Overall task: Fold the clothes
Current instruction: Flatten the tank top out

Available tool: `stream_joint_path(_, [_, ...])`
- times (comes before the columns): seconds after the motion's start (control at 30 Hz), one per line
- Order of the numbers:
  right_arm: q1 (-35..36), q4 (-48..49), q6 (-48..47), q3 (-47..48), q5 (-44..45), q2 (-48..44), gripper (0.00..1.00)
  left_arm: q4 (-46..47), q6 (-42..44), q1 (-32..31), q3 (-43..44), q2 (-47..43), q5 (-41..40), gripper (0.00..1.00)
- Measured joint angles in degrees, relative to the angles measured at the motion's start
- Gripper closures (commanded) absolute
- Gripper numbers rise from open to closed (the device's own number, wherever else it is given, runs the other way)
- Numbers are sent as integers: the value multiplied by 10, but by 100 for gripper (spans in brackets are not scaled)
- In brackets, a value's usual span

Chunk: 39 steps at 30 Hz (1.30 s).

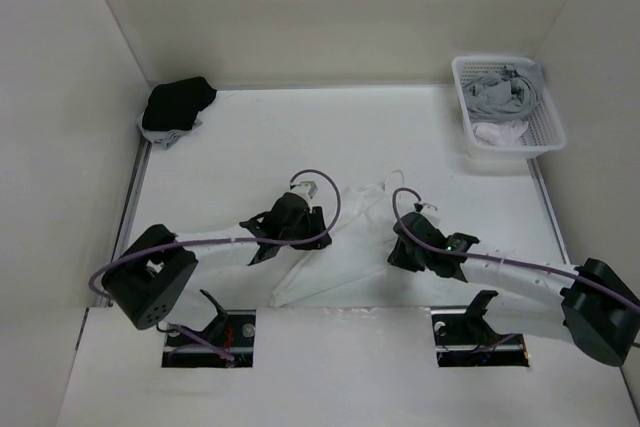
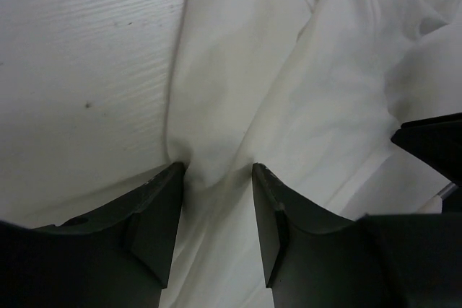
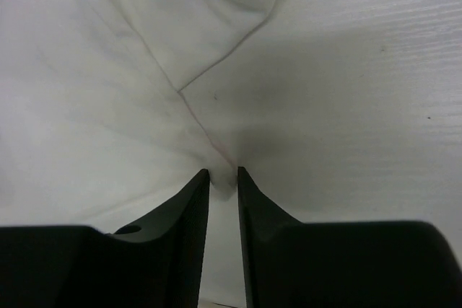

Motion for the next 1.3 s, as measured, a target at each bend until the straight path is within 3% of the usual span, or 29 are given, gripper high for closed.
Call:
stream_joint_path(0.13, [0, 21, 7, 0, -4, 15, 95, 46, 2, 0, 17, 49, 38, 89])
stream_joint_path(0.3, [-26, 58, 0, 1, -6, 17, 100, 106, -8, 21, 64, 131, 35, 95])
stream_joint_path(0.43, [-78, 99, -25, 20, -5, 37, 100, 134, -26, 62, 151, 216, -7, 89])
stream_joint_path(0.53, [-110, 140, -47, 41, -5, 64, 100, 148, -33, 85, 219, 266, -27, 70])
stream_joint_path(0.6, [-124, 163, -58, 48, -5, 78, 100, 160, -36, 97, 233, 269, -38, 62])
stream_joint_path(0.73, [-139, 188, -69, 44, -3, 82, 100, 172, -36, 116, 176, 207, -60, 61])
stream_joint_path(1.0, [-197, 195, -68, -19, 7, -24, 100, 123, -46, 150, -69, -71, -112, 67])
stream_joint_path(1.13, [-207, 194, -64, -35, 8, -70, 100, 61, -56, 145, -98, -132, -116, 71])
stream_joint_path(1.3, [-207, 191, -62, -52, 7, -86, 100, 19, -61, 134, -104, -141, -85, 69])
